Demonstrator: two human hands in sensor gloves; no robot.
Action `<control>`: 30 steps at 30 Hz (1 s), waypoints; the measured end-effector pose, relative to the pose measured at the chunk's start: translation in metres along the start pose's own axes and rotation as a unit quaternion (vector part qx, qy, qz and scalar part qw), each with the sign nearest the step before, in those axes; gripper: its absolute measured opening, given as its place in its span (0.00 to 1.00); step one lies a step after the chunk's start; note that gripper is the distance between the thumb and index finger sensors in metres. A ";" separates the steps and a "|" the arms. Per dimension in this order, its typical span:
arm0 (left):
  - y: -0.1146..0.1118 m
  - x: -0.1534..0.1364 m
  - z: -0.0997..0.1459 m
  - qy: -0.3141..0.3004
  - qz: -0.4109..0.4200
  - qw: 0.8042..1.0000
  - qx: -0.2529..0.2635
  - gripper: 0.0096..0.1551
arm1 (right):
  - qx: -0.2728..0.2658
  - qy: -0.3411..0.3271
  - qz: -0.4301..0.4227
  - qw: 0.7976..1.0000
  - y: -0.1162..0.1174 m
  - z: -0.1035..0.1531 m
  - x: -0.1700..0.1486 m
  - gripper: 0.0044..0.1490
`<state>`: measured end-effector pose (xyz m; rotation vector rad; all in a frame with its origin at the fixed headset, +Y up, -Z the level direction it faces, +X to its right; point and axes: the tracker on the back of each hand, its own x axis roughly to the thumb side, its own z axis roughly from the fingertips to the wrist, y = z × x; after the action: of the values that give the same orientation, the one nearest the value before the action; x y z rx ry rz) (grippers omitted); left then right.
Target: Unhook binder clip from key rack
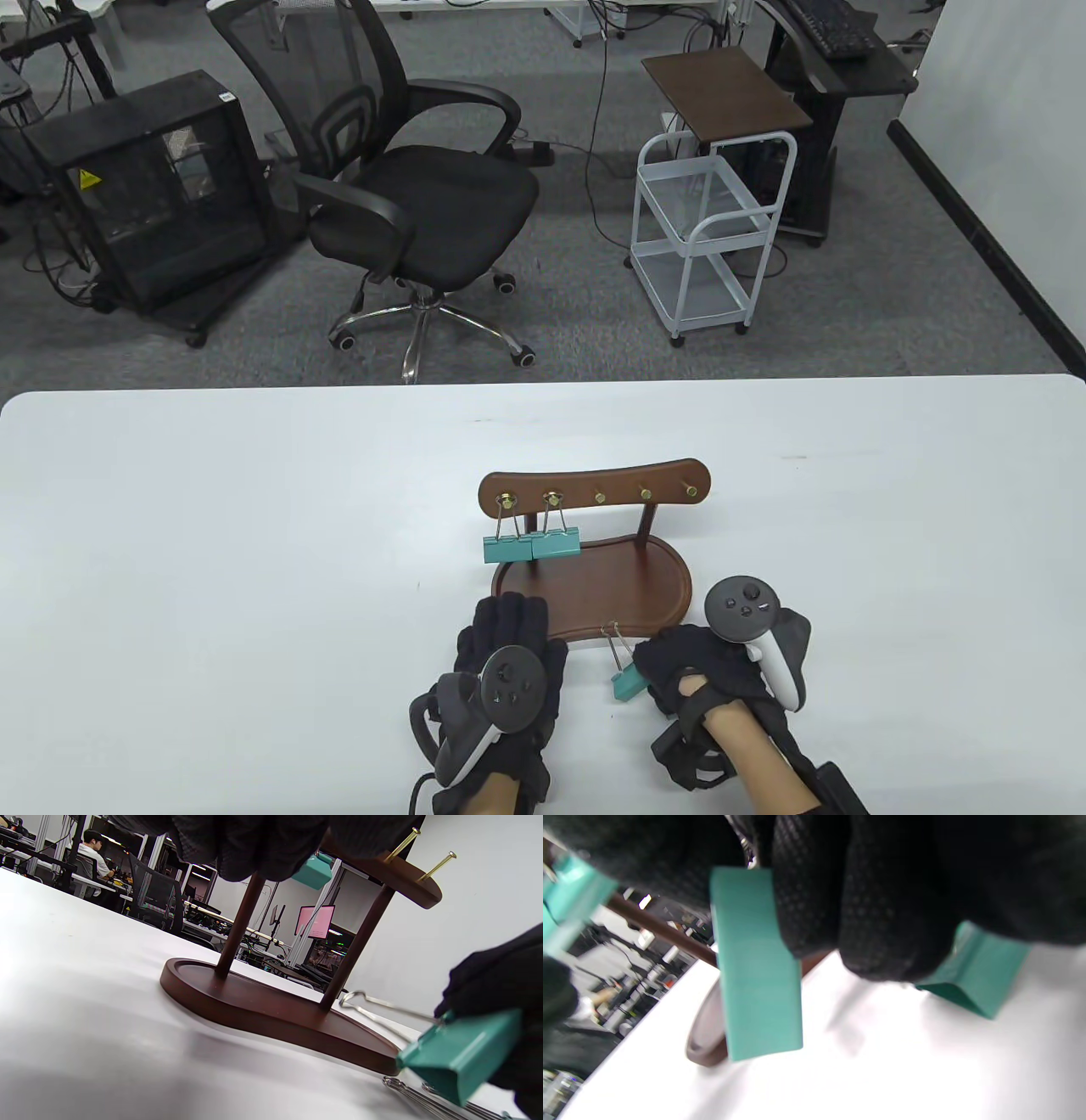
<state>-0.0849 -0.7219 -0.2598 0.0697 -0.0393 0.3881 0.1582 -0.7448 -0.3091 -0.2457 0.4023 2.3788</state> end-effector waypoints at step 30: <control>0.001 -0.002 0.000 0.003 0.006 1.000 0.004 0.36 | -0.042 -0.016 0.150 0.988 0.022 0.000 0.023 0.27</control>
<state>-0.0867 -0.7220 -0.2602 0.0760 -0.0329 0.4006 0.1268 -0.7464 -0.3103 -0.1973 0.3437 2.6962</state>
